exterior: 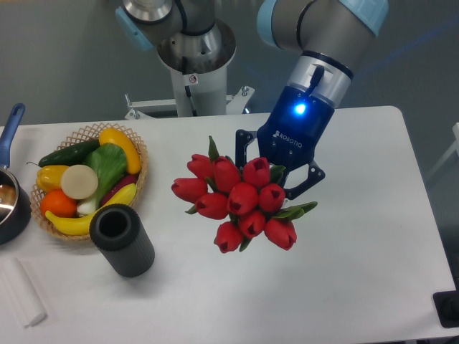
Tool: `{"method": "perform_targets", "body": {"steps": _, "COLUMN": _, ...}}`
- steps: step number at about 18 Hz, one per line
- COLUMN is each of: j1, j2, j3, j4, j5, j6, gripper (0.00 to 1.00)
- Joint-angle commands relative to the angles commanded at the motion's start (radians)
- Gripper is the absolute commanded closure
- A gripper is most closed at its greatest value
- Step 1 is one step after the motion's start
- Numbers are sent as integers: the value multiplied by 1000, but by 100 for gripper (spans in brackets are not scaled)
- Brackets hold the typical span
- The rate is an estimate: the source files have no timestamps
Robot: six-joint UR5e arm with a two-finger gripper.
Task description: Insert the flowers into the vase
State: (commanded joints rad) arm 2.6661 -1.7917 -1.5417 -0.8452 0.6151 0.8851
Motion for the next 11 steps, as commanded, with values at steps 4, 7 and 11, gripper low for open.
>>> {"method": "perform_targets", "body": {"steps": 4, "j1": -3, "j2": -2, "j3": -3, "j4": 8, "j5": -2, "j6": -2, "gripper": 64}}
{"method": "perform_targets", "body": {"steps": 7, "j1": -5, "j2": -2, "j3": -8, "j4": 12, "j5": -2, "j6": -2, "gripper": 64}}
{"method": "perform_targets", "body": {"steps": 11, "j1": -6, "j2": -8, "j3": 2, "j4": 14, "j5": -2, "j6": -2, "gripper": 64}}
